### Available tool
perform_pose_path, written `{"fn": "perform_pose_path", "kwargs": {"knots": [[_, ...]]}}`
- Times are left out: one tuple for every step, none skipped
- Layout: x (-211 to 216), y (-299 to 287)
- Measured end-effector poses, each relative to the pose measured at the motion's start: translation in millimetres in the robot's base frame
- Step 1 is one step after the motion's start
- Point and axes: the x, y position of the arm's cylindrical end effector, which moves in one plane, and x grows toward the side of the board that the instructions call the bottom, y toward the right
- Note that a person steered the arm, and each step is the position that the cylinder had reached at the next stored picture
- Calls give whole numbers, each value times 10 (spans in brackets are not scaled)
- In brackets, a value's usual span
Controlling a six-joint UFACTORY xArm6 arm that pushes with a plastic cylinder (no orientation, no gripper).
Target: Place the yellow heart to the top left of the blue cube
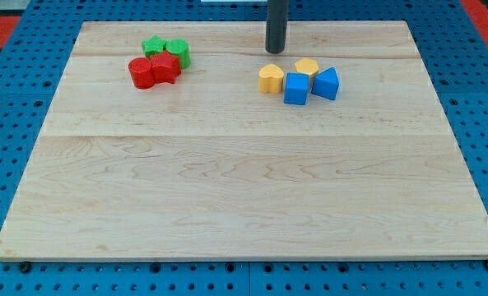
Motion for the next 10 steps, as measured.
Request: {"fn": "perform_pose_path", "kwargs": {"knots": [[246, -508], [886, -679], [1115, -480], [950, -33], [892, 27], [894, -482], [662, -386], [69, -387], [-302, -850], [-421, -1523]]}}
